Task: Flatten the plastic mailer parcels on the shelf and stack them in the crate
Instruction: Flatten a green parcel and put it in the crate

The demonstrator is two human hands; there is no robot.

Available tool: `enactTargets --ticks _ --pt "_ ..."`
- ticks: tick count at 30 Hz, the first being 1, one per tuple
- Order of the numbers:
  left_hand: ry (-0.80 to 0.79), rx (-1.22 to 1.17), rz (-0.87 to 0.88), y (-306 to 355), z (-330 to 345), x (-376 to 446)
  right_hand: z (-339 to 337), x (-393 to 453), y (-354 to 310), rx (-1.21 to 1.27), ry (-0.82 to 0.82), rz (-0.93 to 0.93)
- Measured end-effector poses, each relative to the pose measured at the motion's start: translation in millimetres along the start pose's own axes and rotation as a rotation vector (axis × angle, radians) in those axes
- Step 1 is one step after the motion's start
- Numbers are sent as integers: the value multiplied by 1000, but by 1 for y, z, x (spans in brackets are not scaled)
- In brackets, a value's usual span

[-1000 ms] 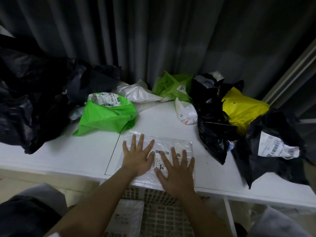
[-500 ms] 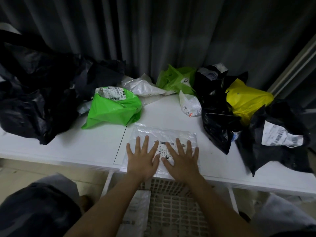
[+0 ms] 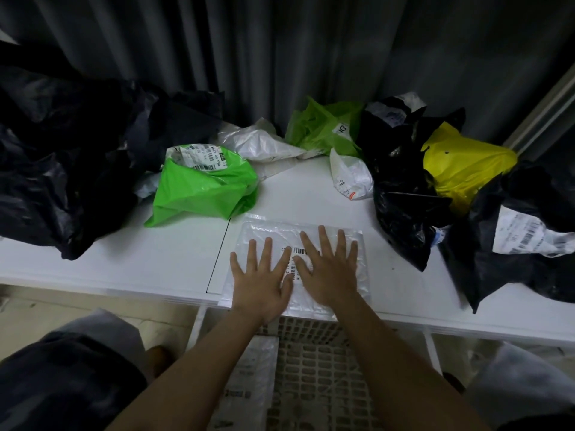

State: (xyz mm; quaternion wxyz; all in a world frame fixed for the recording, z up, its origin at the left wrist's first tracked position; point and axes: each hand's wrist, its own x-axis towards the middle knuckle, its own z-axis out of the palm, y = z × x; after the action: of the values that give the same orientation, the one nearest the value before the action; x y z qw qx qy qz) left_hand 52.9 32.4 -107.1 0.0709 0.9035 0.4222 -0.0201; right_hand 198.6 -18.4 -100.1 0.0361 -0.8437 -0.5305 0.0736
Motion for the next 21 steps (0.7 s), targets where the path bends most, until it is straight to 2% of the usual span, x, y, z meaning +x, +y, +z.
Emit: enactTargets --ticks 9,13,15,21 --pt "-129 -30 -14 1 -16 2 -17 -3 -12 -22 -119 46" --pt "-153 -6 -7 -1 -22 9 -22 -30 -21 101 13 22" --pt "-171 -13 -9 -4 -26 13 -22 -43 -20 128 30 6" --pt "-194 -158 -2 -7 -33 21 -19 -51 -9 57 -138 -1"
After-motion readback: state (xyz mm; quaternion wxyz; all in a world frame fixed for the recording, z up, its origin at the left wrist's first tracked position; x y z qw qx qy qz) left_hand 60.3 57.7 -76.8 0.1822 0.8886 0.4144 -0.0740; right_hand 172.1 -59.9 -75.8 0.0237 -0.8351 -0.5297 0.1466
